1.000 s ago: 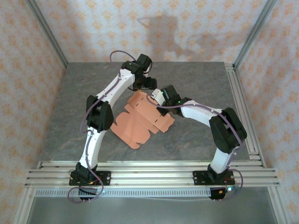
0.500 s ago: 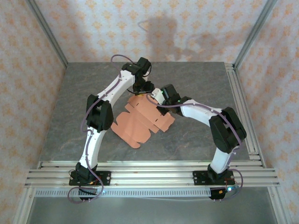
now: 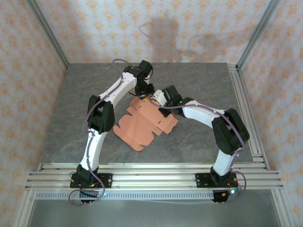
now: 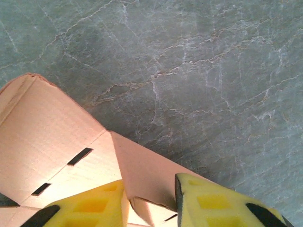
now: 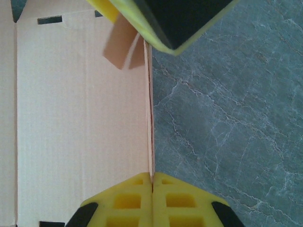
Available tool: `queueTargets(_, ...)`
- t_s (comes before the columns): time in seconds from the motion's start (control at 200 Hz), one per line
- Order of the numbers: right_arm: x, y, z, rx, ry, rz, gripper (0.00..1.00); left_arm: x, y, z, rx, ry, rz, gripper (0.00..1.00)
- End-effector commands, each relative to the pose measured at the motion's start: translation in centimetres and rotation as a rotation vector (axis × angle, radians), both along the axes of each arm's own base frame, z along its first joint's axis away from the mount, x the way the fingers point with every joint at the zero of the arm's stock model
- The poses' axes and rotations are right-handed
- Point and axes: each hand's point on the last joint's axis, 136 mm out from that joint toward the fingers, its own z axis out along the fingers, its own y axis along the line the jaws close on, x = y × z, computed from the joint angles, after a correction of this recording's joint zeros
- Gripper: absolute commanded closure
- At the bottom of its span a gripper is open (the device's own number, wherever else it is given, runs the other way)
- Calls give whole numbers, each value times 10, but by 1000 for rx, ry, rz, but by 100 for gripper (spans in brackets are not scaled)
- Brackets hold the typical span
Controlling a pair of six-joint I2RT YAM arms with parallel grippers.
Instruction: Fold the paper box
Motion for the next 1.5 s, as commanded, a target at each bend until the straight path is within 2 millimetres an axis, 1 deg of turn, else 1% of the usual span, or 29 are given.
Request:
queueTargets(0.0, 6, 11, 9, -7, -33, 23, 100, -2, -5, 13, -31, -14, 6, 77)
queueTargets(0.035, 6, 12, 9, -5, -33, 25, 100, -2, -5, 12, -32, -14, 6, 84)
queueTargets(0.07, 6, 12, 9, -7, -33, 24, 100, -2, -5, 13, -35, -15, 5, 89)
queueTargets(0.135, 6, 12, 8, -9, -34, 23, 100, -1, -5, 13, -35, -18, 6, 91)
queueTargets(0.185, 7, 12, 8, -10, -34, 24, 100, -1, -5, 13, -34, -18, 6, 87)
queueTargets(0.29, 7, 12, 8, -11, -35, 23, 100, -1, -5, 13, -39, -11, 33, 68)
queueTargets(0.36, 6, 12, 7, -13, -33, 23, 100, 0, -6, 14, -44, -12, 38, 60)
queueTargets(0.44, 6, 11, 7, -13, -32, 21, 100, 1, -7, 14, -51, -14, 39, 60)
queueTargets(0.546, 6, 11, 5, -16, -29, 20, 100, 1, -8, 14, -55, -13, 39, 78)
queueTargets(0.596, 6, 11, 7, -15, -33, 20, 100, 1, -7, 13, -52, -13, 36, 83)
queueTargets(0.641, 6, 10, 6, -17, -32, 16, 100, 0, -6, 15, -47, -18, 37, 83)
queueTargets(0.671, 6, 10, 5, -18, -32, 14, 100, 0, -5, 17, -44, -22, 36, 81)
queueTargets(0.696, 6, 9, 5, -18, -33, 11, 100, 0, -4, 17, -40, -28, 36, 77)
queueTargets(0.736, 6, 9, 5, -18, -34, 8, 100, -1, -1, 20, -31, -40, 38, 68)
queueTargets(0.771, 6, 8, 4, -23, -31, 6, 100, -1, 3, 22, -16, -52, 45, 61)
queueTargets(0.956, 9, 4, 1, -35, -27, -4, 100, -8, 21, 36, 30, -121, 66, 39)
queueTargets(1.011, 8, 4, 1, -35, -21, 0, 100, -12, 31, 36, 60, -136, 75, 36)
queueTargets(1.046, 7, 5, 1, -34, -14, 4, 100, -15, 37, 41, 67, -155, 82, 34)
queueTargets(1.111, 5, 5, 1, -33, -3, 8, 100, -22, 46, 43, 74, -175, 94, 30)
queueTargets(1.151, 4, 5, 0, -35, 4, 12, 100, -25, 53, 48, 74, -200, 107, 28)
queueTargets(1.166, 4, 4, 0, -36, 6, 11, 100, -27, 56, 45, 80, -200, 111, 27)
queueTargets(1.181, 4, 4, -1, -37, 8, 11, 100, -28, 59, 54, 72, -223, 119, 26)
queueTargets(1.206, 4, 4, -1, -36, 10, 12, 100, -31, 64, 56, 74, -234, 128, 25)
queueTargets(1.276, 3, 5, -1, -33, 14, 19, 100, -36, 81, 55, 85, -252, 159, 23)
queueTargets(1.381, 1, 6, -3, -26, 25, 31, 100, -41, 106, 47, 87, -263, 216, 21)
queueTargets(1.416, 0, 8, -3, -22, 29, 36, 100, -42, 113, 43, 78, -255, 234, 22)
queueTargets(1.497, -2, 9, -3, -17, 44, 46, 100, -43, 129, 29, 66, -225, 272, 28)
